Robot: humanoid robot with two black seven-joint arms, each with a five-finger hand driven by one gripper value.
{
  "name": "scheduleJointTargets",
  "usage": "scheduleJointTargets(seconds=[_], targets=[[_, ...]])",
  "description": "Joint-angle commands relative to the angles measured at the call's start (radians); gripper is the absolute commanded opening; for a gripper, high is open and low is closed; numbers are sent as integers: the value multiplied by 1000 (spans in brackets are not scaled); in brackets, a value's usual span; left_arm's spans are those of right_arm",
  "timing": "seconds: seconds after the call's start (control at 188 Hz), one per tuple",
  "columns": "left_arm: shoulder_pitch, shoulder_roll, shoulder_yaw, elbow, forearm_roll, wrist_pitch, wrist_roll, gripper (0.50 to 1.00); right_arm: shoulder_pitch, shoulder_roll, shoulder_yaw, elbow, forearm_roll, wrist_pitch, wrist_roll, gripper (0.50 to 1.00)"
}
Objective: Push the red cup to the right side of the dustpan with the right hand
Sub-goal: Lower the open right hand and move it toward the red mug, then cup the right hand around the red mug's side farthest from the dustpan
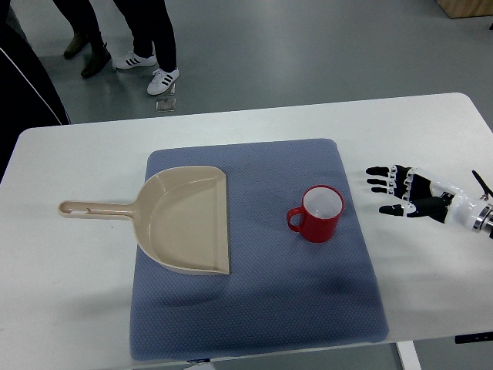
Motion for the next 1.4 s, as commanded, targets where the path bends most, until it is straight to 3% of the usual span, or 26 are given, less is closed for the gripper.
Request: scheduleJointTargets(seconds=[0.0, 0.565, 1.396], targets=[[0, 0, 0, 0, 0, 0, 0, 1000, -6, 14, 5, 14, 8, 0, 0, 934], [0, 0, 0, 0, 0, 0, 0, 1000, -37, 112, 9, 36, 9, 0, 0, 934], [0, 0, 0, 0, 0, 0, 0, 1000, -35, 175, -8, 102, -6, 0, 0, 934]])
